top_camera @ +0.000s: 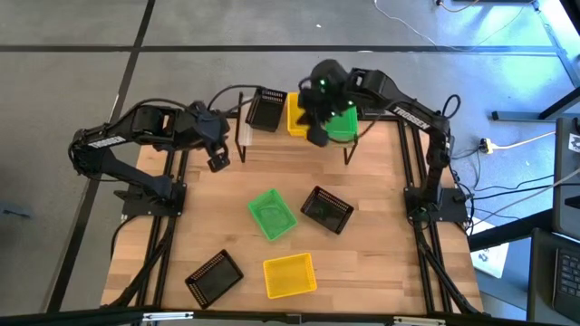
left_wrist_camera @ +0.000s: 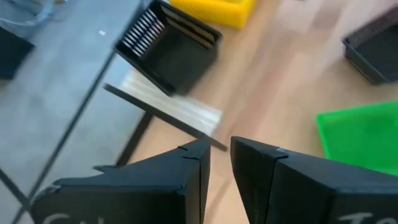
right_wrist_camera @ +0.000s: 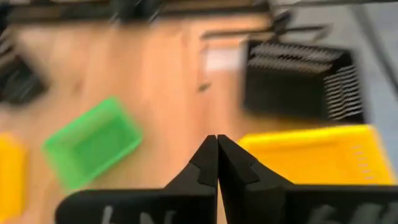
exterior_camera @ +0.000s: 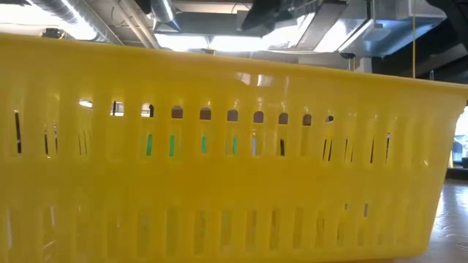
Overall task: Stack baskets on shelf by color
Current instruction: Stack the top black bin on top of the other black bin on the shelf
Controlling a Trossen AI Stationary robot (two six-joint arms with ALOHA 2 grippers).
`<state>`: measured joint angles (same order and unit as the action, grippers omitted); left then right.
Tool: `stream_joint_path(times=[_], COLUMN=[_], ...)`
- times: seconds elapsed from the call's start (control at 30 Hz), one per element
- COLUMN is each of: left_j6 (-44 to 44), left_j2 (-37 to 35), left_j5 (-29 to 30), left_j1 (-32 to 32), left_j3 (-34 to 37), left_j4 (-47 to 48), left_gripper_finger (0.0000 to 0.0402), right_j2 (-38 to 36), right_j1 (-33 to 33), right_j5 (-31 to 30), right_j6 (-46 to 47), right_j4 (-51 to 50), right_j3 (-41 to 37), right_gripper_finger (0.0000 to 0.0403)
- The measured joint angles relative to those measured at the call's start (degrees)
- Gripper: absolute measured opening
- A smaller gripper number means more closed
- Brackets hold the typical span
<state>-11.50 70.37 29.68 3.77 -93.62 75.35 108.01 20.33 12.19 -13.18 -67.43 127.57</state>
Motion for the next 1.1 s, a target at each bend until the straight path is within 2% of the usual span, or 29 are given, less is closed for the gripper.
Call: stream_joint_path(times=[0.2, 0.33, 0.6, 0.8, 1.0, 1.1], left_j6=[-1.91, -1.91, -1.96, -2.03, -2.09, -2.11], left_j2=[0.00, 0.00, 0.00, 0.00, 0.00, 0.00], left_j5=[-3.28, -3.37, -3.42, -3.44, -3.41, -3.41], left_j1=[-1.12, -2.58, -4.46, -4.96, -4.96, -4.95], left_j3=[0.00, 0.00, 0.00, 0.00, 0.00, 0.00], left_j4=[1.98, 1.99, 1.89, 1.77, 1.73, 1.35], left_gripper_finger=[0.0056, 0.0056, 0.0056, 0.0056, 0.0056, 0.0056], right_j2=[-0.21, -0.31, -3.22, -3.78, -3.79, -3.85], right_j1=[-5.70, -10.30, -17.50, -17.87, -17.04, -17.02], right_j5=[1.45, 1.44, 3.41, -3.04, -3.22, -3.50], right_j6=[-2.24, 1.10, 5.75, 13.17, 12.87, 12.89], right_j4=[-15.59, -22.94, -22.37, -19.09, -18.23, -14.75], right_j3=[-0.68, -3.85, -18.66, -29.50, -35.62, -37.66], right_gripper_finger=[0.0000, 0.0000, 0.0000, 0.0007, 0.0042, 0.0068])
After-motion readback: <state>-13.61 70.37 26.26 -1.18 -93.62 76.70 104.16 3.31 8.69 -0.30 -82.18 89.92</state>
